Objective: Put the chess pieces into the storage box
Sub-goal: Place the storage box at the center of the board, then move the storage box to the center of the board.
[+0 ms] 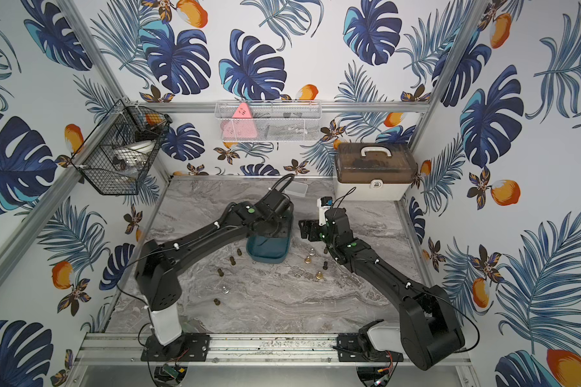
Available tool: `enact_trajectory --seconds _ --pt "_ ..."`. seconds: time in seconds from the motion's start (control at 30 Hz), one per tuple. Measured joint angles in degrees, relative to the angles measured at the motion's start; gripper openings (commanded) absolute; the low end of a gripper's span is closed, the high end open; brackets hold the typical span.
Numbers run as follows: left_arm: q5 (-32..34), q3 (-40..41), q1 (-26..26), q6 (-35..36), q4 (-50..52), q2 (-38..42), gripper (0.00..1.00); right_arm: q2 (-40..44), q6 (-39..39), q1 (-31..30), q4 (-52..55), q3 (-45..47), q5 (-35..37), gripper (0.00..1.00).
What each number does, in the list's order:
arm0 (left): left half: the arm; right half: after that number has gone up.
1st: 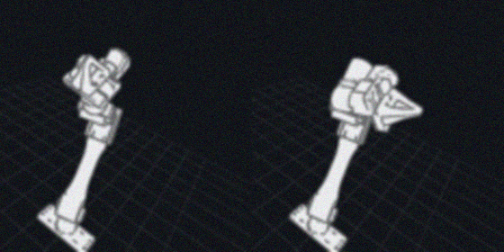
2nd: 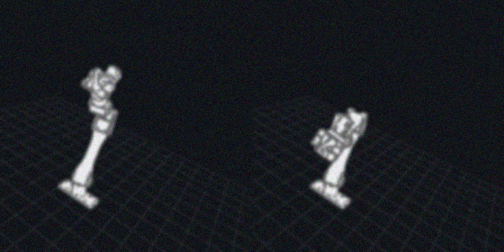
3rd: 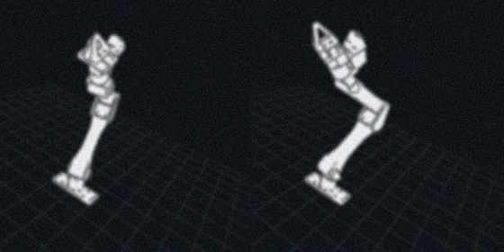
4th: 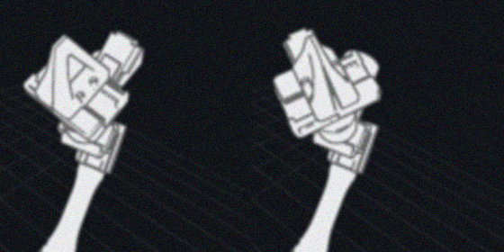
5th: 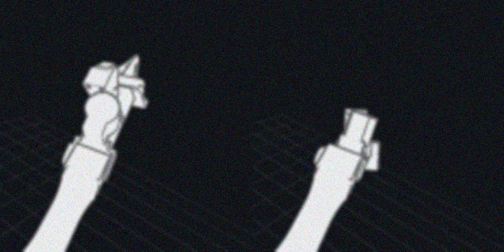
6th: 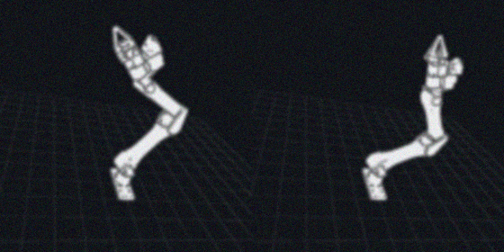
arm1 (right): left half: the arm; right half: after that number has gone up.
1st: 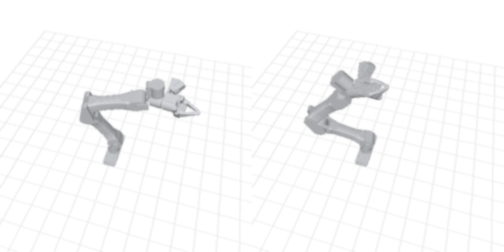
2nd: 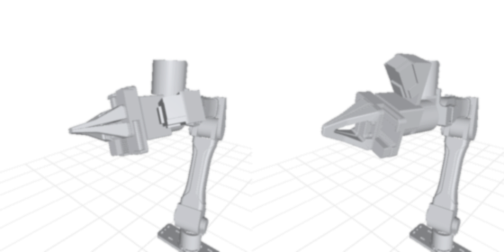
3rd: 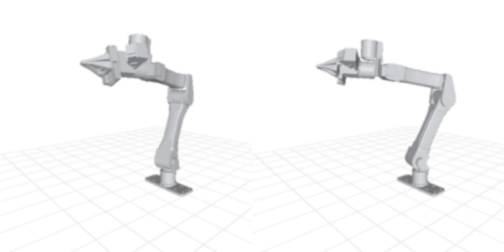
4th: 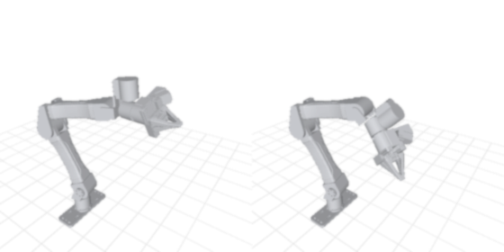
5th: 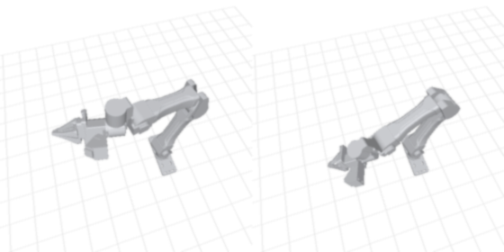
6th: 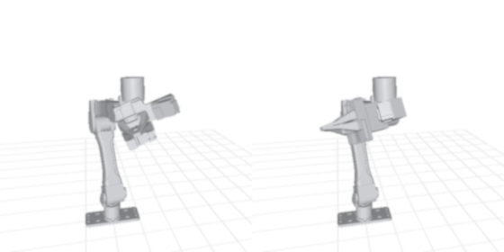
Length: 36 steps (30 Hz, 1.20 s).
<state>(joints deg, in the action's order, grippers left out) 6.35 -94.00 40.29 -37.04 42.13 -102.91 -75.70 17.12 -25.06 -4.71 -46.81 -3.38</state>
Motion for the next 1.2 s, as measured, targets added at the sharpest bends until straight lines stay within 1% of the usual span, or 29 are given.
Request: enact_trajectory --seconds 0.1,0.17,0.2,0.27,0.3,0.33,0.43,0.5,0.7,0.8,0.87,0.9,1.03,1.1,1.2 --pt "-3.34 5.75 -5.84 -0.31 -1.92 8.48 0.43 -2.69 1.73 -0.04 2.93 -4.57 -0.79 0.83" --pt "-4.0 9.66 -10.88 0.24 -2.12 13.84 0.51 -6.36 3.52 -0.57 6.29 -8.59 -1.27 0.82" --pt "-3.82 11.87 -13.51 1.2 -1.84 16.79 0.54 -8.63 3.63 -1.27 9.03 -10.97 -1.42 0.82" --pt "-3.8 15.28 -17.25 2.82 -0.92 21.66 0.55 -13.03 4.55 -3.17 14.45 -15.69 -1.03 0.82" --pt "-4.22 17.07 -19.28 4.07 -0.72 23.98 0.6 -15.39 4.59 -4.2 17.66 -18.51 -0.59 0.8" --pt "-4.66 18.91 -21.44 5.44 -0.46 26.08 0.62 -17.57 4.9 -4.94 20.24 -20.94 -0.2 0.79" --pt "-4.48 24.37 -27.54 8.5 0.44 30.49 0.62 -22.67 6.08 -5.6 25.81 -25.51 0.76 0.78" --pt "-5.49 27.47 -29.59 10.05 1.01 31.98 0.62 -25.49 6.27 -5.92 28.94 -27.54 1.86 0.76" --pt "-10.12 34.77 -30.69 11.96 0.15 34.12 0.62 -34.42 6.38 -7.58 35.12 -35.19 2.03 0.63" --pt "-11.23 36.37 -30.69 12.9 -1.73 34.93 0.62 -37.11 6.47 -8.26 36.85 -37.44 3.52 0.53" --pt "-11.54 36.96 -30.69 13.18 -2.89 35.21 0.62 -38.47 6.43 -9.29 37.75 -38.75 3.26 0.46" --pt "-11.82 37.24 -30.69 13.25 -3.41 35.32 0.62 -39.15 6.38 -9.68 38.03 -39.45 3.19 0.41" --pt "-12.37 38.27 -30.69 13.64 -4.68 36.09 0.63 -41.29 6.38 -9.7 38.66 -41.13 4.02 0.3" --pt "-12.48 38.45 -30.71 13.86 -4.92 36.52 0.63 -41.64 6.4 -9.77 39.82 -40.94 4.37 0.24" --pt "-12.44 38.47 -30.71 14.08 -5.31 36.72 0.63 -41.48 6.69 -9.84 40.09 -40.46 4.46 0.19"
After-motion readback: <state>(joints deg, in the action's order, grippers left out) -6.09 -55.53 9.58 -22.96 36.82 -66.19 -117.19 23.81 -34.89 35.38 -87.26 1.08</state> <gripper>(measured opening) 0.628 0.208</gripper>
